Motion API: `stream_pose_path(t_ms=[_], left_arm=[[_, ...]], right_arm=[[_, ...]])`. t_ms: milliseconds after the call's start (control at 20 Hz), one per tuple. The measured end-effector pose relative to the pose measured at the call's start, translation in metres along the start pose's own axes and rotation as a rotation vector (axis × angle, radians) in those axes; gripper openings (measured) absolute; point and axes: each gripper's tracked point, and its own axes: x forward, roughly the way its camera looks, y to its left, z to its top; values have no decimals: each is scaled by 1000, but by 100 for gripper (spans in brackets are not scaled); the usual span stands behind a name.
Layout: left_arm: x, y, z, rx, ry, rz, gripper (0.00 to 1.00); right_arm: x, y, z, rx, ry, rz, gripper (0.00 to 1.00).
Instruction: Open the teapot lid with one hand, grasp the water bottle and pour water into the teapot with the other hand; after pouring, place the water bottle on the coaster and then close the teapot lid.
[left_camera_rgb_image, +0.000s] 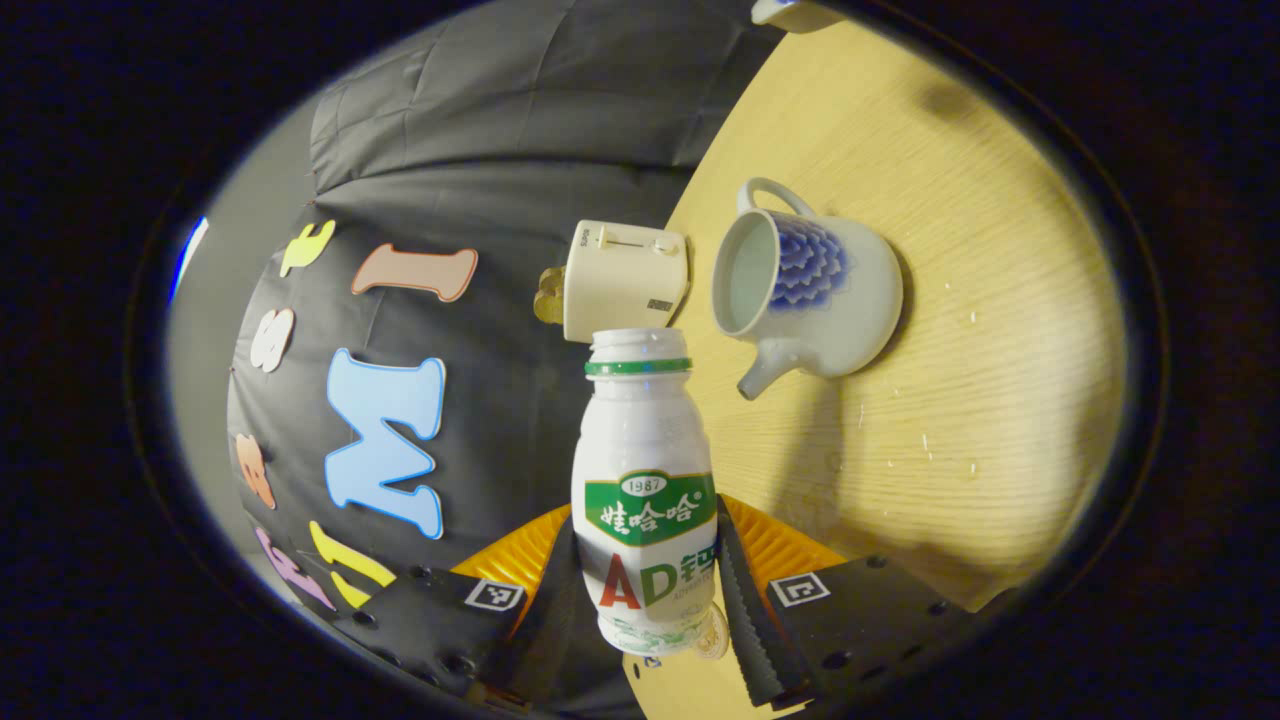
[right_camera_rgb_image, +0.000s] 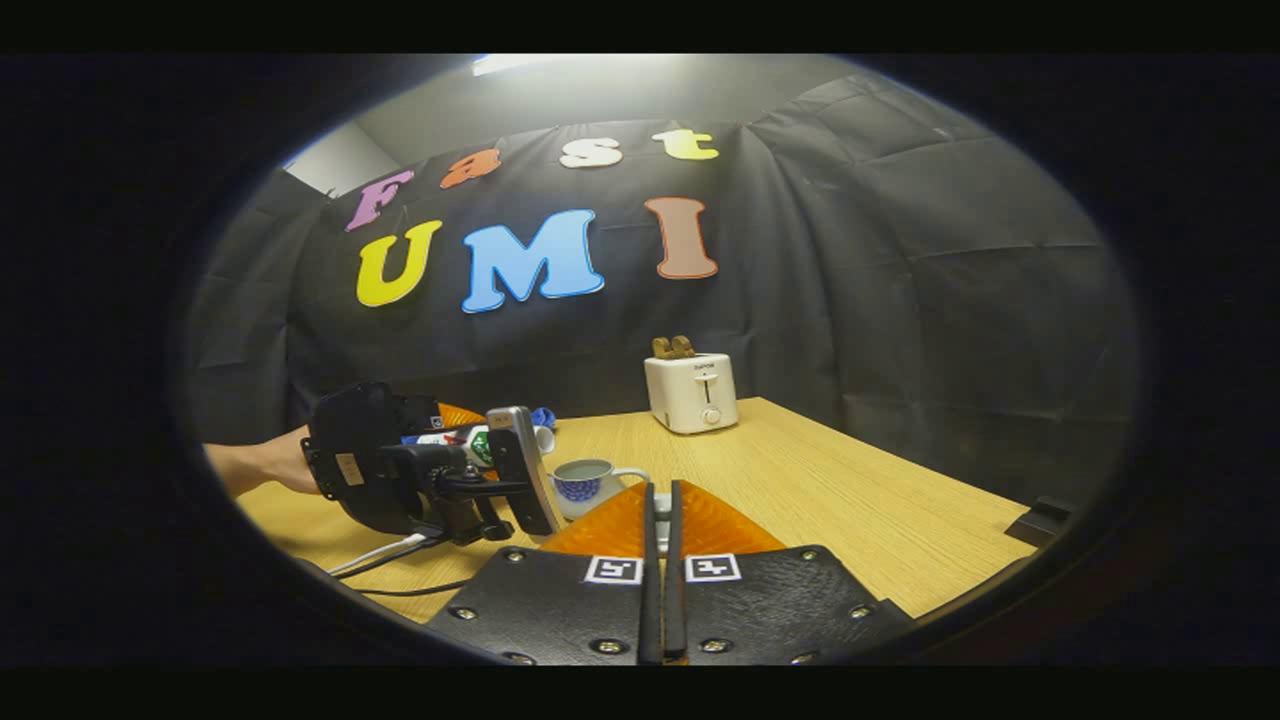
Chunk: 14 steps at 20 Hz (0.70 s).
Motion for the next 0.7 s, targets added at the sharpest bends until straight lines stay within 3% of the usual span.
stream_pose_path(t_ms=[100,400,450,600,650,700], left_arm=[[-1,4,4,38,1,9,80],[-4,8,14,124,-2,25,75],[-5,11,14,146,-2,37,80],[-4,15,16,186,1,43,75],[-5,15,16,197,5,42,80],[-5,16,17,210,7,46,75]], right_arm=[[0,-1,1,0,-1,-2,1],[-1,-3,0,4,2,-6,1],[-1,-3,0,5,2,-6,1],[-1,-3,0,6,3,-6,1],[-1,-3,0,5,7,-4,1],[0,-3,-2,3,10,-5,1]])
